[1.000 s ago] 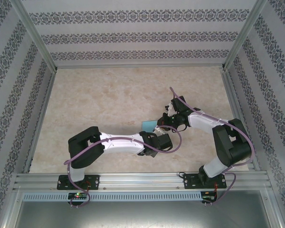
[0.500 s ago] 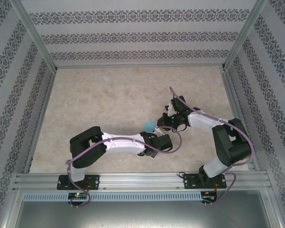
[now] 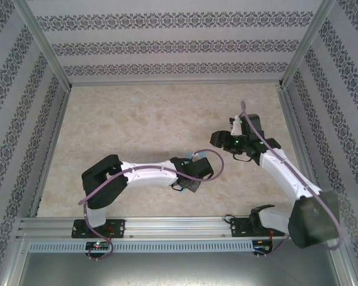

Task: Fold a paper plane with a square sheet of paper (fold left side to right side)
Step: Fold the wing for the fifth time at the center of the table.

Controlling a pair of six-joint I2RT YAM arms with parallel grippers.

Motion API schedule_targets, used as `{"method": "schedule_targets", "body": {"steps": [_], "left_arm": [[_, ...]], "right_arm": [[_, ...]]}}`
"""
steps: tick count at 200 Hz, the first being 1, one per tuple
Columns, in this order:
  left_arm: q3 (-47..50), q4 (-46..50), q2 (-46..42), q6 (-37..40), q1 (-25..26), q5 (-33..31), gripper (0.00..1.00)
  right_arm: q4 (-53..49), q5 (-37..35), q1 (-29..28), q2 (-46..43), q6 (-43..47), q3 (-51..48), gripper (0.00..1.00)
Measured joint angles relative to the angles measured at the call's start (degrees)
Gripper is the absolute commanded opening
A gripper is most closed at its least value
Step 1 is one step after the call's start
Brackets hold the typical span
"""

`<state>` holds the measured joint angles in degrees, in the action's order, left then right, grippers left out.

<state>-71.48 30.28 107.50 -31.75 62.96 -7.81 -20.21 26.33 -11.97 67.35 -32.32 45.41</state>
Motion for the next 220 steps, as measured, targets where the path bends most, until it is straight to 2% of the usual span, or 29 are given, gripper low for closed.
{"method": "schedule_targets", "body": {"steps": [25,61,115,153,220], "left_arm": [[0.1,-2.2,0.0,0.0,-2.6,5.1,0.07],[2.1,-7.3,0.0,-0.3,-6.6,13.4,0.07],[7.2,-17.6,-0.5,-3.9,-12.6,24.9,0.07],[10.2,-25.0,-0.9,-7.8,-15.5,31.2,0.07],[14.9,-35.4,-2.3,-13.5,-17.5,36.4,0.07]], "right_arm": [[-0.3,-0.7,1.4,-4.0,0.6,-4.9,0.64],[-0.1,-0.3,1.4,-5.0,0.8,-11.2,0.64],[7.8,0.7,0.2,-5.6,-2.3,-18.4,0.62],[16.9,1.1,-4.7,-2.0,-6.1,-19.5,0.58],[28.6,0.8,-8.6,7.6,-11.3,-19.0,0.52]]}}
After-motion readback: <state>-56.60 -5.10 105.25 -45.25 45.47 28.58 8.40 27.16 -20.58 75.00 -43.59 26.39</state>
